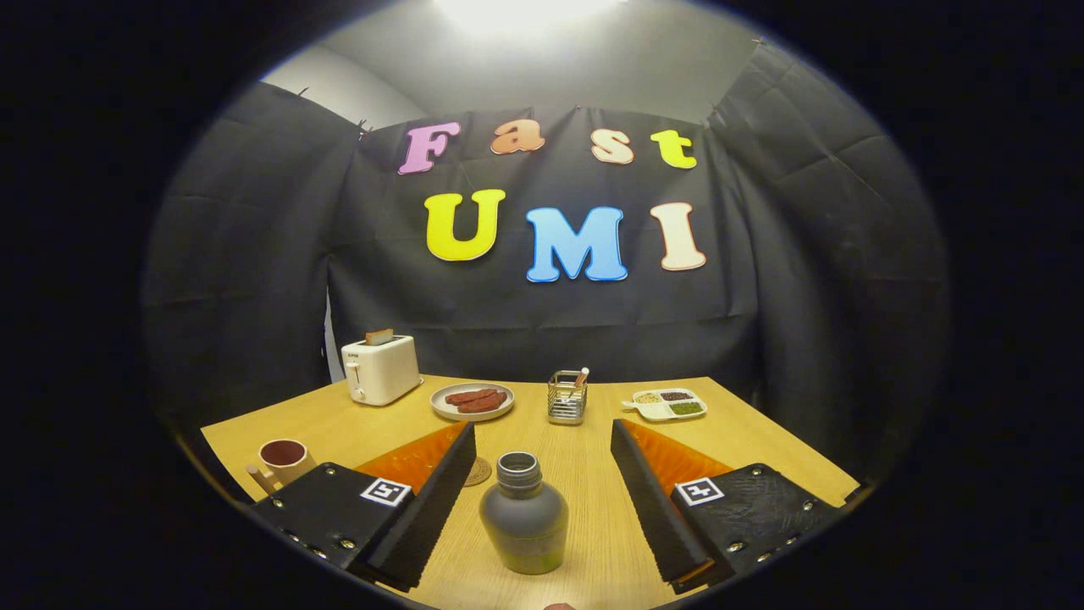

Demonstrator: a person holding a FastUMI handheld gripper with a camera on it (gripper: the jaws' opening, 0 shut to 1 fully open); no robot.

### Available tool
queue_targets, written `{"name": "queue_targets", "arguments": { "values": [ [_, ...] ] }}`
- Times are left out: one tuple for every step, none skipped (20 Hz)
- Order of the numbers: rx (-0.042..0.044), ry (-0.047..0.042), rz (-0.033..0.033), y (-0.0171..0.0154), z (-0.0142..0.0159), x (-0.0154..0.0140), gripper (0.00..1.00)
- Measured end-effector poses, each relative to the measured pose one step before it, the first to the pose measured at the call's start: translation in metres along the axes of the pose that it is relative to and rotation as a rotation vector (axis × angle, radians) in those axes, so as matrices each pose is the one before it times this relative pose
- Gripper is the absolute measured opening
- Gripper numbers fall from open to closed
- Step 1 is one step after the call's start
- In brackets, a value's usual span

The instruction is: Take the bottle from table, then pour the juice into the cup, finally place the bottle on the coaster

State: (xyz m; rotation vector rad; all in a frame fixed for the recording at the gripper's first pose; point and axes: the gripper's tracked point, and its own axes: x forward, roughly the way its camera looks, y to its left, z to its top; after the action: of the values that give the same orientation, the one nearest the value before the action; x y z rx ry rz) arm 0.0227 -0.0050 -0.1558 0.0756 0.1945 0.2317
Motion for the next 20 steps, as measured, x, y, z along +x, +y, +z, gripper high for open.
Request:
{"name": "queue_targets", "arguments": {
  "values": [
    [0.00214, 0.01021, 0.00788, 0.00112, -0.00598, 0.0024, 0.98],
    [0.00027, 0.00873, 0.00686, 0.00071, -0.00519, 0.00296, 0.98],
    [-0.00286, 0.00707, 0.00489, 0.00022, -0.00421, 0.00257, 0.98],
    [-0.0044, 0.00986, 0.00389, 0.00044, -0.00636, 0.00185, 0.98],
    [-0.00338, 0.01111, 0.00489, 0.0005, -0.00595, 0.00175, 0.98],
    [-0.00315, 0.01407, 0.00302, 0.00029, -0.00751, 0.00193, 0.98],
    [-0.0024, 0.01145, 0.00787, 0.00147, -0.00585, 0.00157, 0.98],
    [0.00116, 0.00954, 0.01135, 0.00357, -0.00578, 0.00114, 0.98],
    [-0.00493, 0.01284, 0.00724, 0.00196, -0.0051, 0.00208, 0.98],
    [-0.00697, 0.01466, 0.00316, 0.00063, -0.00682, 0.00168, 0.98],
    [-0.00346, 0.01349, 0.00334, 0.00014, -0.00534, 0.00197, 0.98],
    [0.00145, 0.01188, 0.00561, 0.00175, -0.006, 0.00242, 0.98],
    [0.00119, 0.01278, 0.0043, 0.00081, -0.00535, 0.00273, 0.98],
    [-0.00074, 0.01343, 0.00419, 0.00101, -0.00601, 0.00165, 0.98],
    [-0.00174, 0.01298, 0.00225, 0.00063, -0.00549, 0.00154, 0.98],
    [-0.0019, 0.01309, 0.00065, -0.00011, -0.00521, 0.00123, 0.98],
    [-0.00051, 0.01263, 0.00151, 0.00029, -0.00478, 0.00146, 0.98],
    [0.00048, 0.01094, 0.00183, 0.00029, -0.00466, 0.00184, 0.98],
    [0.00036, 0.01018, 0.00139, -0.00016, -0.00342, 0.00065, 0.98],
    [0.0012, 0.00965, 0.00202, -0.00002, -0.00355, 0.00058, 0.98]
  ]
}}
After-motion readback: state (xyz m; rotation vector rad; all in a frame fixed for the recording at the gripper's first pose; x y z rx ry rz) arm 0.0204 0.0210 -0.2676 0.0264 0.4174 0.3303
